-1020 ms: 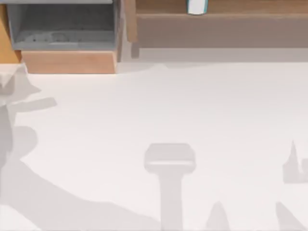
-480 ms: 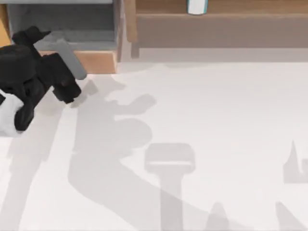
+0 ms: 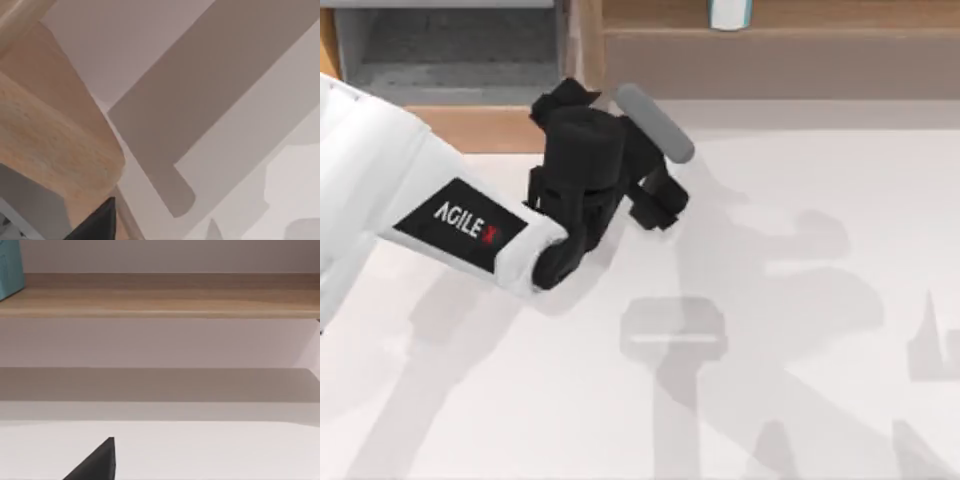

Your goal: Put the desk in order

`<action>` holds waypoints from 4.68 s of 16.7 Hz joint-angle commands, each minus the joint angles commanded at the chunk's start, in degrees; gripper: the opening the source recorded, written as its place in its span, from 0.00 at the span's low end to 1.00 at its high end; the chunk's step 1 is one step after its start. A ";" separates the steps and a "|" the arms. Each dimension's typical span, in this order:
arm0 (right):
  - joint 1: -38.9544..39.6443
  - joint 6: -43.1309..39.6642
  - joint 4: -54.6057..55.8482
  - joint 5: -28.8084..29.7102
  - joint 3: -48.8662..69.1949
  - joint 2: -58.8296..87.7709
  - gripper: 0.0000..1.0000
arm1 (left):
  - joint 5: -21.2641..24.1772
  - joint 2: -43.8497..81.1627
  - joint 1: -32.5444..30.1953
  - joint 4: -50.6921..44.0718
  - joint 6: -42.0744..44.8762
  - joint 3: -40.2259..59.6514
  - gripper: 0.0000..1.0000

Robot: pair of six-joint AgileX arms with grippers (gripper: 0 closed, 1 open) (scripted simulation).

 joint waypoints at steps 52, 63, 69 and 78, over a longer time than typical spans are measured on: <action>0.00 0.00 0.00 0.00 0.00 0.00 1.00 | -25.05 14.41 -9.89 -11.93 -33.53 47.76 0.00; 0.00 0.00 0.00 0.00 0.00 0.00 1.00 | -27.91 6.91 -12.89 -9.29 -33.23 37.84 0.00; 0.00 0.00 0.00 0.00 0.00 0.00 1.00 | -28.04 6.69 -12.74 -9.22 -33.13 37.41 0.00; 0.00 0.00 0.00 0.00 0.00 0.00 1.00 | -32.44 -8.50 -23.59 0.08 -19.61 13.69 0.00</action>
